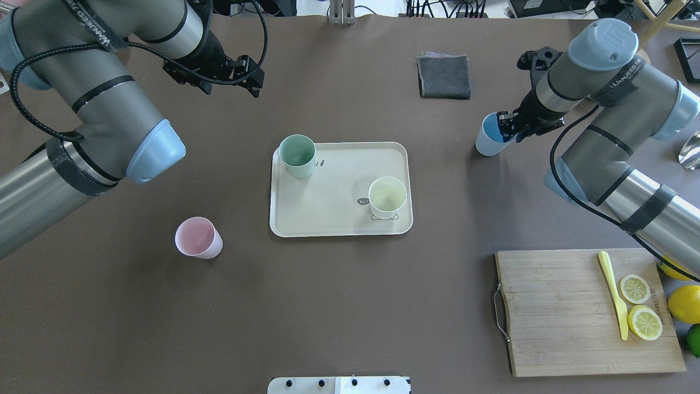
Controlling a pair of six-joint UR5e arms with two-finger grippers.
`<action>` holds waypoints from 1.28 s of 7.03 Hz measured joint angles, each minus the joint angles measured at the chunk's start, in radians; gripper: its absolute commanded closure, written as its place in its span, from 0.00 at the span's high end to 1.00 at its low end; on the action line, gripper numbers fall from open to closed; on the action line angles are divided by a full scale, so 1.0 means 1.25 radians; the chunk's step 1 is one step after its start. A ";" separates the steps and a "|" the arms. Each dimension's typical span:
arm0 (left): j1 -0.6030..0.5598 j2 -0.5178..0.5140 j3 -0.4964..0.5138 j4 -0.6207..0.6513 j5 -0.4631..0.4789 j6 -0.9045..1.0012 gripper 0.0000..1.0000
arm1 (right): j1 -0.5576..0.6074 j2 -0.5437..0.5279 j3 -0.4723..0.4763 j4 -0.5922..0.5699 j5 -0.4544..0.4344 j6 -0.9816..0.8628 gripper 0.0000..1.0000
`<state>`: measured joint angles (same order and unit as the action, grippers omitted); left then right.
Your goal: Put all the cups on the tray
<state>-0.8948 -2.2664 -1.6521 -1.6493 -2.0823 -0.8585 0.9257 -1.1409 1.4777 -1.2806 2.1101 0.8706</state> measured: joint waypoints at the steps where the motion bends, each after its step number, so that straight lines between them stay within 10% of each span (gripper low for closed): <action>1: -0.004 0.000 0.000 0.000 0.000 0.005 0.97 | 0.003 0.003 0.007 0.000 0.000 0.000 0.00; 9: -0.079 0.079 -0.031 -0.001 -0.044 0.101 0.97 | -0.124 0.223 0.020 -0.107 -0.062 0.214 0.00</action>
<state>-0.9939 -2.1674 -1.6913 -1.6506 -2.1375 -0.7328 0.7702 -0.8617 1.5027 -1.4148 2.0322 1.1385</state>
